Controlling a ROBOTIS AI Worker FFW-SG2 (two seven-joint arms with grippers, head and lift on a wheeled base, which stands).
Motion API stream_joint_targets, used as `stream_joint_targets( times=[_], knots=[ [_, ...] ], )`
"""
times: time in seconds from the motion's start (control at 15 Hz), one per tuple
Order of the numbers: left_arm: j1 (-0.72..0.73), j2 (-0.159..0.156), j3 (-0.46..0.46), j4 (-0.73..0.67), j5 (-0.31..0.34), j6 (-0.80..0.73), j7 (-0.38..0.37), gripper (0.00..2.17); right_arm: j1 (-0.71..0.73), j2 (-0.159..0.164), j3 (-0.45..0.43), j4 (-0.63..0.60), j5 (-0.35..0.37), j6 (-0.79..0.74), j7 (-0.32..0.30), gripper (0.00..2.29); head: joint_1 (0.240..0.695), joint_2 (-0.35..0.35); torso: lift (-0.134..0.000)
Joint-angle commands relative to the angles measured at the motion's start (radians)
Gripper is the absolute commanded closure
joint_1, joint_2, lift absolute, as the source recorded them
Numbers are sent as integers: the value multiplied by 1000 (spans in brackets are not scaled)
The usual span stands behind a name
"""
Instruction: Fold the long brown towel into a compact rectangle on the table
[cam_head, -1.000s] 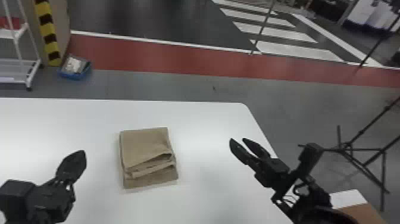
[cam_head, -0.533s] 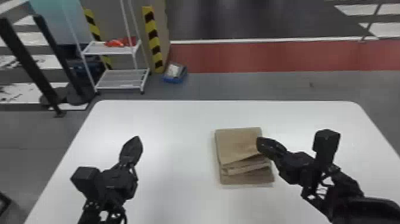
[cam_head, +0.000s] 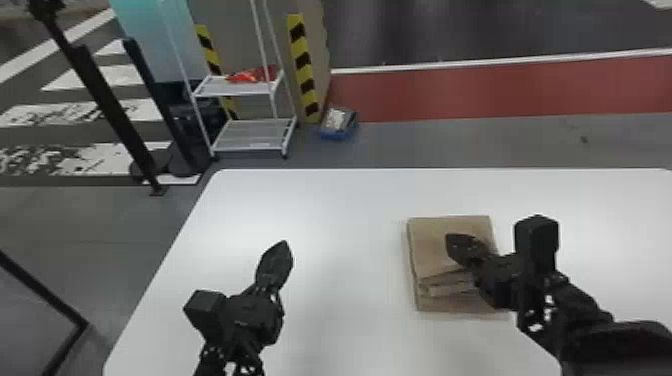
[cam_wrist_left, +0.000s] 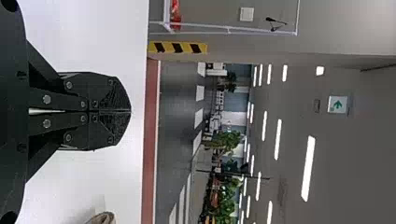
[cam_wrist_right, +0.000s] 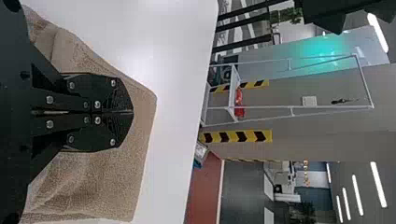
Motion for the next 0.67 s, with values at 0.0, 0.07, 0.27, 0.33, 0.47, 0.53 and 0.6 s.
stream_joint_targets(
  times=[0.0,0.07,0.27,0.33,0.47,0.53,0.6],
  knots=[
    [1,0,-9,2,0,-4,1,1163,13,1,-12,12,5,-24,-11,1956,695,201,-57],
    [1,1,-11,2,-2,-1,1,1163,20,1,-17,12,7,-24,-14,1956,695,196,-57],
    [7,1,-26,-4,-9,-1,2,1163,43,1,-53,4,8,-30,-25,1956,695,183,-57],
    [10,4,-35,-7,-12,-1,2,1163,53,1,-66,1,7,-30,-25,1956,695,169,-57],
    [10,3,-35,-7,-17,3,4,1163,76,1,-73,-5,-6,-30,-23,1956,695,149,-57],
    [10,3,-35,-9,-17,3,4,1163,91,1,-73,-8,-12,-30,-23,1956,695,142,-57],
    [10,1,-38,-12,-19,6,4,1163,108,1,-73,-11,-17,-36,-25,1956,695,139,-57]
  ],
)
